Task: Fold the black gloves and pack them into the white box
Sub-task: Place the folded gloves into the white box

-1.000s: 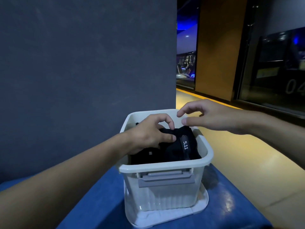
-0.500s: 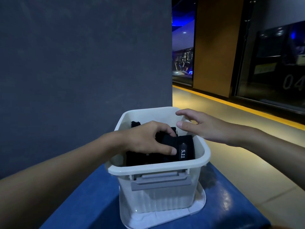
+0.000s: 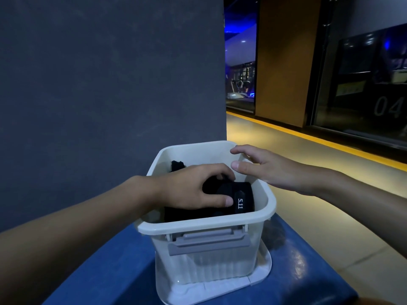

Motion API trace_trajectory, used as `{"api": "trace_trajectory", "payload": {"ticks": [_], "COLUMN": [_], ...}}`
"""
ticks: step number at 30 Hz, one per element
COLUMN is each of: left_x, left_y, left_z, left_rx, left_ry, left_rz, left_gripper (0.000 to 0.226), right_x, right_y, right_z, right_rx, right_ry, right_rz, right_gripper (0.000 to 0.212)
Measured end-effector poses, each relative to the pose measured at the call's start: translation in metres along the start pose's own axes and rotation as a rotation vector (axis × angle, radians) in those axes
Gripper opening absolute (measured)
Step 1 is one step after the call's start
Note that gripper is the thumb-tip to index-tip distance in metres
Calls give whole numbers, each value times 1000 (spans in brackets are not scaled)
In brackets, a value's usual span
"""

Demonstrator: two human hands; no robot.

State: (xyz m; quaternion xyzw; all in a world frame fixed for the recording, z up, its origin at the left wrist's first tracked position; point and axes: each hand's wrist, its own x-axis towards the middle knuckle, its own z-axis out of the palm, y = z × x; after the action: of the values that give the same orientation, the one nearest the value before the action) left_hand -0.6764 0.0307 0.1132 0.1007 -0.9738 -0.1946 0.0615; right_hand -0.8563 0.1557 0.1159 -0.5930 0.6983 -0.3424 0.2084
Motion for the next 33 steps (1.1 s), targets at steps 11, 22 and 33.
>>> {"api": "trace_trajectory", "payload": {"ticks": [11,22,33], "left_x": [4,3,-55], "left_y": [-5,-3,-1], "left_z": [2,0,-53], "left_rx": [81,57,-115], "left_ry": [-79,-68,231], "left_rz": [-7,-27,-107], "left_gripper": [54,53,39], "right_x": [-2,-2,-4], "right_y": [2,-1,-56], "right_z": [-3,-5,0], "right_rx": [14,-20,-214], "right_ry": [-19,-1,15], "right_rz": [22,15,-162], "right_gripper": [62,64,48]}}
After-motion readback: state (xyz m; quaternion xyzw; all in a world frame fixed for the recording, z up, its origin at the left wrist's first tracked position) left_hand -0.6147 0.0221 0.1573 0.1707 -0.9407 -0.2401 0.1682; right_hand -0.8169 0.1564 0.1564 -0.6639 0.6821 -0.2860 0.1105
